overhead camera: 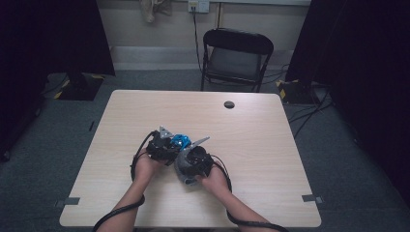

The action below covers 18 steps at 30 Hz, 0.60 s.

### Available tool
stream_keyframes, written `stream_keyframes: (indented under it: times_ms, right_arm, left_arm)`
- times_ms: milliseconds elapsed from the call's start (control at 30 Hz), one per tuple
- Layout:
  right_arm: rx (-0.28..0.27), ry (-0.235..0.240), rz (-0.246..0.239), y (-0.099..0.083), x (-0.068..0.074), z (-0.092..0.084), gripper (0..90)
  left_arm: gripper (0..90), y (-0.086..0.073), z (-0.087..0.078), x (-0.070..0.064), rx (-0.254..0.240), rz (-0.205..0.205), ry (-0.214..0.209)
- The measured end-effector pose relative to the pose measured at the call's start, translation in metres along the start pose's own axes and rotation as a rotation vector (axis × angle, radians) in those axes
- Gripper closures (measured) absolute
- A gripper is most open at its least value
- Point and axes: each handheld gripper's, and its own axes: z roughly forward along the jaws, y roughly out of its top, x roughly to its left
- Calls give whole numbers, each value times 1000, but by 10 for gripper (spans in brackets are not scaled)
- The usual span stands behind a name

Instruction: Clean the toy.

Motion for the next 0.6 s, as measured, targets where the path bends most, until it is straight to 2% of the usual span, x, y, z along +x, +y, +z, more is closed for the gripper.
stream_keyframes:
  times_ms: [600]
  right_arm:
    - [4, 37, -19, -2, 10, 2, 664]
  left_arm:
    - [467, 1, 0, 0, 6, 3, 3]
